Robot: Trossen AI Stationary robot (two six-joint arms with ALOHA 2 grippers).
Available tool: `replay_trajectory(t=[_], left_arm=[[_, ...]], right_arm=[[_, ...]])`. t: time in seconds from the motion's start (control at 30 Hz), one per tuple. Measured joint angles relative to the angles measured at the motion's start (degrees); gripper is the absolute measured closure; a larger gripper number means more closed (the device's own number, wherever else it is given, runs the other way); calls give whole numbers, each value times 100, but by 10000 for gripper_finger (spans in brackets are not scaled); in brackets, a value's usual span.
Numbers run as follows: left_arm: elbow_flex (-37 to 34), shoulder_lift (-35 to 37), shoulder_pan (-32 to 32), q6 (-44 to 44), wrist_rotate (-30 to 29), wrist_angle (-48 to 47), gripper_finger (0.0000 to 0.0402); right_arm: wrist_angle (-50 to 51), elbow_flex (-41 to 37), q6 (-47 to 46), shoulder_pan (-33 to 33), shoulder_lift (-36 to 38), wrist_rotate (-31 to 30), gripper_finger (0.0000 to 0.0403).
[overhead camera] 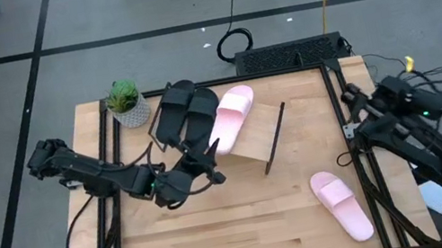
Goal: Pick and place slides into the shelf
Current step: Put the pink slide on the shelf
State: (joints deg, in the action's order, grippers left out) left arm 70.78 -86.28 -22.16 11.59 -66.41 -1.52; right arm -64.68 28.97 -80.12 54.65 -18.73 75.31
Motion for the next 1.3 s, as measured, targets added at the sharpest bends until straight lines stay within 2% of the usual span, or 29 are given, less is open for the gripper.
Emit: replay_trajectory(t=[0.2, 0.47, 0.7, 0.93, 1.2, 1.3], left_arm=[[0, 0, -6, 8, -22, -1, 243], [0, 0, -10, 11, -94, -2, 243], [0, 0, -105, 22, 259, 4, 243], [0, 0, -521, 71, 555, 212, 243], [0, -167, -994, 105, 1113, 889, 243], [0, -352, -1082, 283, 1136, 1185, 243]], right_arm=[[-75, -950, -18, -139, 76, 0, 216], [-120, -1843, 52, -1096, 78, -22, 216], [-132, -2145, 467, -1631, 79, -184, 216], [-108, -2270, 889, -1652, 80, -197, 216], [-121, -2331, 882, -1652, 80, -214, 216], [-132, -2332, 905, -1652, 80, -471, 216]])
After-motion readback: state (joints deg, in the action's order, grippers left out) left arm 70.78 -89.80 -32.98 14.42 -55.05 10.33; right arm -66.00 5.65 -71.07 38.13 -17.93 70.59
